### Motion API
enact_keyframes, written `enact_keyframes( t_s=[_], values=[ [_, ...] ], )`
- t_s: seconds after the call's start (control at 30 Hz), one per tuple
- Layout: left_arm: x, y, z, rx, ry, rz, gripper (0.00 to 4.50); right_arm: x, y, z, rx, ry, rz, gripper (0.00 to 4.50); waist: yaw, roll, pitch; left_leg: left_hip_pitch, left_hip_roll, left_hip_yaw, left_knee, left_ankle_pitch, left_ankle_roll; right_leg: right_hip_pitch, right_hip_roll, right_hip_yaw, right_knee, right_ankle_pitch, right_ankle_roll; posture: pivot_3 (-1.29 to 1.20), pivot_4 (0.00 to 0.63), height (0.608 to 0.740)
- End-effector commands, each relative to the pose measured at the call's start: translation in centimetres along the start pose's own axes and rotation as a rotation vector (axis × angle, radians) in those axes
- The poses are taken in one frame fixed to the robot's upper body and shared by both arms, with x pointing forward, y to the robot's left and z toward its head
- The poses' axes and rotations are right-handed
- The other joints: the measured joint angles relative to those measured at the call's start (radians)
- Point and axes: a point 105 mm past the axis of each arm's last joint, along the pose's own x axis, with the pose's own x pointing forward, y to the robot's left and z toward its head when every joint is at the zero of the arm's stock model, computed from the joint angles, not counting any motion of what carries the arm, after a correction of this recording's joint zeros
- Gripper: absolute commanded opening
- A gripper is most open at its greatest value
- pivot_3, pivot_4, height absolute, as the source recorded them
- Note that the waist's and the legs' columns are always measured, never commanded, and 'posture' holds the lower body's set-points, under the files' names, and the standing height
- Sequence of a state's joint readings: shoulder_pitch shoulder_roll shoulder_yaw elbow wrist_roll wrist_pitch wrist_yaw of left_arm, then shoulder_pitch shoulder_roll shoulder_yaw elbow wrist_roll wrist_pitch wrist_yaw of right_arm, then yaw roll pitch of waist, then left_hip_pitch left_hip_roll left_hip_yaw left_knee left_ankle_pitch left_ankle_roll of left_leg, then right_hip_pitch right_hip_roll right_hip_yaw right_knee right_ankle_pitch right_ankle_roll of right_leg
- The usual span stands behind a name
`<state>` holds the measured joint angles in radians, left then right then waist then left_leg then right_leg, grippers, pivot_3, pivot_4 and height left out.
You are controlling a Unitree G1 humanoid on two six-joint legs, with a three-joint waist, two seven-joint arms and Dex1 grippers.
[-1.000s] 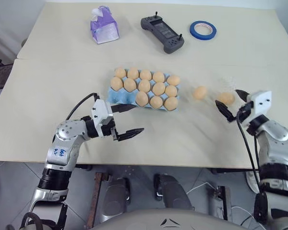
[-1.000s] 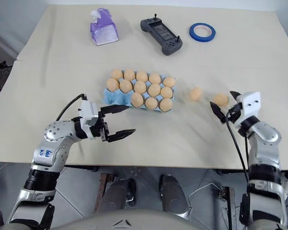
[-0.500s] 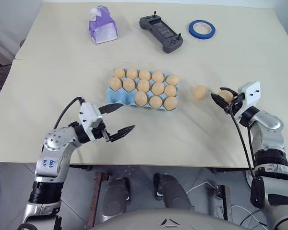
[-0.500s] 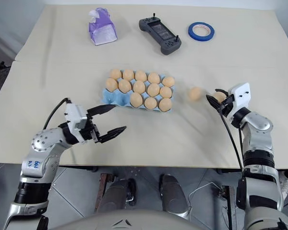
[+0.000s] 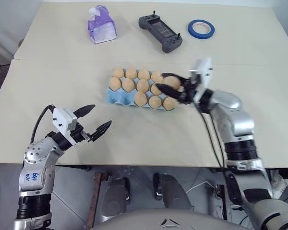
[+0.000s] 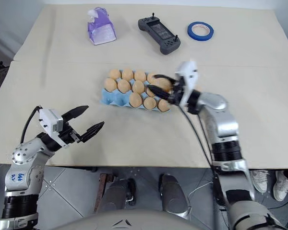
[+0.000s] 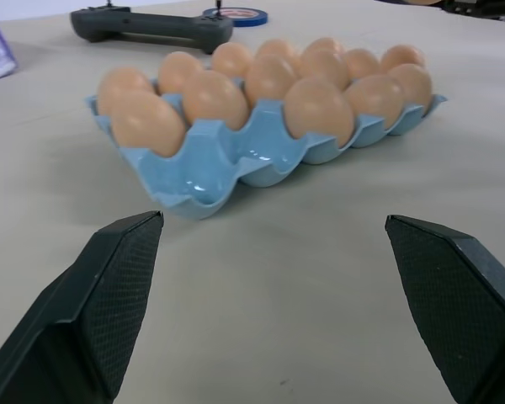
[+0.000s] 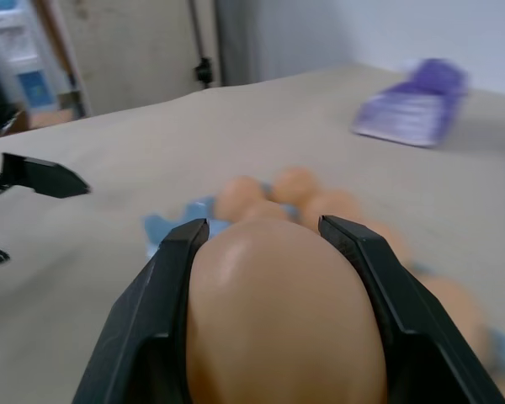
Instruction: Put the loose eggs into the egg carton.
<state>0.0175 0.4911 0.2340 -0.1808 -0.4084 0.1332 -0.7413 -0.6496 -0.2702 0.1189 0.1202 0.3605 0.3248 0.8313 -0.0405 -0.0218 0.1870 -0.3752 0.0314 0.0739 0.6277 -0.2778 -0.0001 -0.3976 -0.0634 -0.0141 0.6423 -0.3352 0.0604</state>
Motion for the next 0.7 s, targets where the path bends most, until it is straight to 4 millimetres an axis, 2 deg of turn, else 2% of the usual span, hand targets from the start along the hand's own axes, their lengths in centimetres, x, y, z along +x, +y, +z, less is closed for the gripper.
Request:
enact_keyframes(
  t_s=[0.03,0.17,0.37,0.4,0.6,0.7],
  values=[
    [-0.4,-0.2,0.7,0.027,-0.024,0.019,4.50,3.3,2.1,-0.5,-0.021,0.023,0.049,1.89,-0.003,0.000,0.000,0.000,0.000,0.000,0.000,-0.001,0.000,0.000,0.000,0.000,-0.001,0.000,0.000,0.00,0.150,0.740],
    [-0.6,-0.5,0.6,0.021,-0.027,0.031,4.50,5.4,3.5,-2.2,-0.050,0.053,0.092,1.89,-0.002,0.000,0.000,-0.002,0.000,-0.002,0.000,-0.002,0.000,0.000,-0.001,-0.003,-0.002,0.000,0.000,0.00,0.150,0.740],
    [-0.6,-1.2,0.6,0.013,-0.029,0.034,4.50,8.0,4.6,-2.3,-0.035,0.051,0.109,1.89,-0.017,0.000,0.000,-0.004,0.000,-0.003,0.000,-0.003,0.000,0.000,-0.001,-0.005,-0.005,0.000,0.000,0.00,0.150,0.740],
    [-0.6,-1.2,0.6,0.012,-0.030,0.034,4.50,8.2,4.7,-2.4,-0.033,0.057,0.110,2.49,-0.020,0.000,0.000,-0.004,0.000,-0.003,0.000,-0.003,0.000,0.000,-0.001,-0.005,-0.005,0.000,0.000,0.00,0.150,0.740],
    [-0.5,-1.6,0.9,0.008,-0.036,0.028,4.50,8.3,4.7,-2.0,-0.041,0.044,0.119,4.47,-0.019,0.000,0.000,-0.004,0.000,-0.005,-0.001,-0.003,-0.001,0.000,-0.001,-0.007,-0.004,0.000,0.000,0.00,0.150,0.740],
    [-0.2,-1.9,1.0,0.008,-0.036,0.002,4.50,7.7,4.7,-0.9,-0.053,0.011,0.122,4.47,-0.020,0.000,0.000,-0.004,0.000,-0.005,-0.001,-0.003,-0.001,0.000,-0.001,-0.007,-0.004,0.000,0.000,0.00,0.150,0.740]
  ],
)
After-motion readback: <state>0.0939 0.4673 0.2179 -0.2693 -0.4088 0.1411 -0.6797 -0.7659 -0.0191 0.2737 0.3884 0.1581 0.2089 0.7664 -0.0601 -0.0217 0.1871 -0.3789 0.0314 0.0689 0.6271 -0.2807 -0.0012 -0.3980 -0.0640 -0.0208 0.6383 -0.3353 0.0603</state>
